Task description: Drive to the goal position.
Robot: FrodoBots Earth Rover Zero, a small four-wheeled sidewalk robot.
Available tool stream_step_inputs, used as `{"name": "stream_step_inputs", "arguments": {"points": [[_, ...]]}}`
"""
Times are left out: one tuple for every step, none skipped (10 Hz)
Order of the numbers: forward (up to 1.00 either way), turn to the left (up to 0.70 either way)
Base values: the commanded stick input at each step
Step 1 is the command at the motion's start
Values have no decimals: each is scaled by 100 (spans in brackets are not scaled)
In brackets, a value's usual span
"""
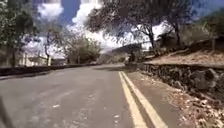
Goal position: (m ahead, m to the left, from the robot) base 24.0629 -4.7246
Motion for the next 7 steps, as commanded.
{"name": "stream_step_inputs", "arguments": {"points": [[70, 0], [70, 0], [70, 0], [70, 0], [70, 0], [70, 0], [70, 0]]}}
